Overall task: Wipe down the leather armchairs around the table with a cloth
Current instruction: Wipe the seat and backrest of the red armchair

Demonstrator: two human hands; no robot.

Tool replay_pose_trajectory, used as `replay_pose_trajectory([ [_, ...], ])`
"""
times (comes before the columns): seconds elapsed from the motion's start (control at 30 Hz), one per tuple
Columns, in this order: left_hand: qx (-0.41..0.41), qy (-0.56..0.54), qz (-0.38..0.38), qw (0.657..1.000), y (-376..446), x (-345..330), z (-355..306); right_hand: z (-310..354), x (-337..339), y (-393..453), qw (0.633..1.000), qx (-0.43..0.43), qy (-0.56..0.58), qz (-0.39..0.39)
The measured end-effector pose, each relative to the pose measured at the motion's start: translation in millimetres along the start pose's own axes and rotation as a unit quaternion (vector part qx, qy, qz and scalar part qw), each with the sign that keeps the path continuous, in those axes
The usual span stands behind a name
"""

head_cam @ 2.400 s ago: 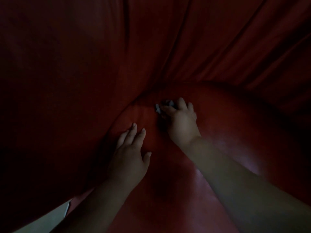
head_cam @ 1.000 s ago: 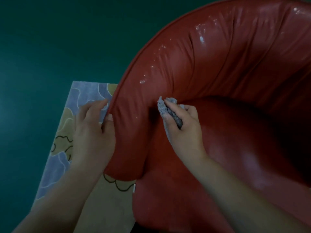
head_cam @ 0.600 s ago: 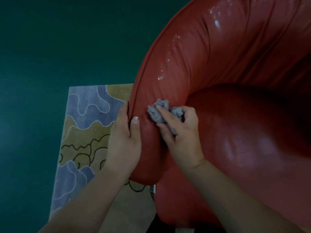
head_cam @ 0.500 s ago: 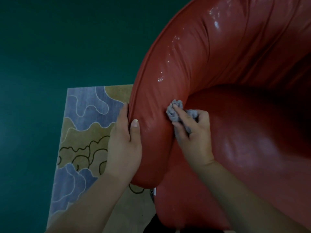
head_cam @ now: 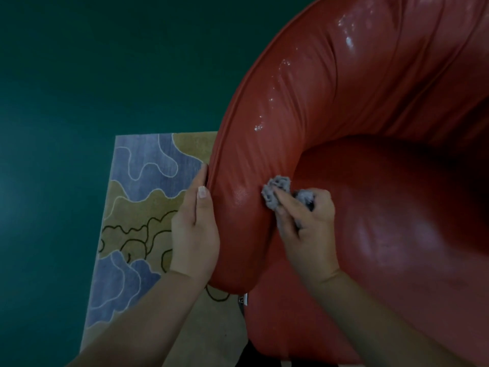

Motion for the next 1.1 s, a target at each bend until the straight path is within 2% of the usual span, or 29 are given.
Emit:
replay_pose_trajectory([
  [0.07,-0.009,0.013,-0.003,1.0,0,0,1,11,2,6,0.999,-0.016,0.026,-0.019],
  [0.2,-0.032,0.056,-0.016,0.998,5,2,6,57,-23,36,0.997,0.073,0.014,0.029],
  [0.3,-0.045,0.108,-0.023,0.993,5,0,5,44,-25,36,0.994,0.098,0.004,0.041],
  [0.37,-0.047,0.141,-0.025,0.989,3,0,3,21,-14,26,0.997,0.069,0.006,0.025],
  [0.43,-0.053,0.166,-0.018,0.985,1,-2,1,6,1,25,0.999,0.003,0.036,-0.012],
  [0.5,-0.057,0.181,-0.018,0.982,1,-2,0,10,7,40,0.997,-0.021,0.066,-0.047],
  [0.63,-0.07,0.225,-0.022,0.972,1,-3,-7,48,-15,93,0.997,0.068,0.035,-0.022],
  [0.73,-0.089,0.295,0.007,0.951,3,-9,-21,34,-26,99,0.996,0.087,-0.011,0.001],
  [0.83,-0.1,0.347,0.033,0.932,18,-18,-35,-5,-9,79,0.999,0.049,0.002,-0.024],
  [0.97,-0.104,0.347,0.035,0.931,42,-30,-49,-23,14,79,0.994,-0.026,0.06,-0.089],
  [1.03,-0.104,0.356,0.017,0.928,47,-34,-51,-3,10,104,0.994,0.012,0.064,-0.091],
  [1.1,-0.106,0.371,0.003,0.922,48,-35,-49,20,-7,127,0.996,0.068,0.034,-0.043],
])
Point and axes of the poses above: each hand's wrist, its own y-axis towards the middle knuckle, its own x-axis out of the back of the hand, z = x × y, the point moved 5 cm from there along y, towards the middle knuckle, and after that the axes turned 6 degrees about x, right-handed, at the moved point
